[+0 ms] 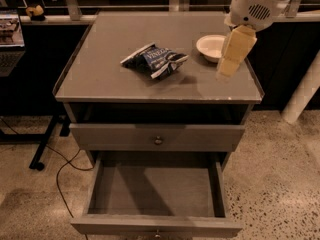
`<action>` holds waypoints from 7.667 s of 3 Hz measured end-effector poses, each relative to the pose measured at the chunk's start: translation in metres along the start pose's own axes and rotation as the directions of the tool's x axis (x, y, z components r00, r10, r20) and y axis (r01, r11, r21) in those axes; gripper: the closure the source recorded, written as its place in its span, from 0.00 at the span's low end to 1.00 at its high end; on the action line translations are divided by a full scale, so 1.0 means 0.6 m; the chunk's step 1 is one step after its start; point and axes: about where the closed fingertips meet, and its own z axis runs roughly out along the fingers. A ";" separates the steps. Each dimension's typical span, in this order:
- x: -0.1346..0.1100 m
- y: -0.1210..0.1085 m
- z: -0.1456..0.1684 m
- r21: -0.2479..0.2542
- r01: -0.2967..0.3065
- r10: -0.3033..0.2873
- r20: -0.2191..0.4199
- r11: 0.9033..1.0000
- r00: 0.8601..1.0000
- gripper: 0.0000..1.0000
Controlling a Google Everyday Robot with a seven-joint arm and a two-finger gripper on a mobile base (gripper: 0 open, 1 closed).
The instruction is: Place blue chip bag into middle drawer
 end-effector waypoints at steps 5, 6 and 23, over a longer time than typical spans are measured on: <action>-0.073 -0.092 0.087 -0.110 -0.182 0.205 0.254 0.977 0.945 0.00; -0.098 -0.109 0.099 -0.137 -0.188 0.222 0.304 0.973 0.926 0.00; -0.185 -0.142 0.305 -0.283 -0.120 0.180 0.198 0.952 0.963 1.00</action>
Offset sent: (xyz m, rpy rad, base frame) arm 0.0685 0.0308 -0.0089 0.0445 0.1193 0.0535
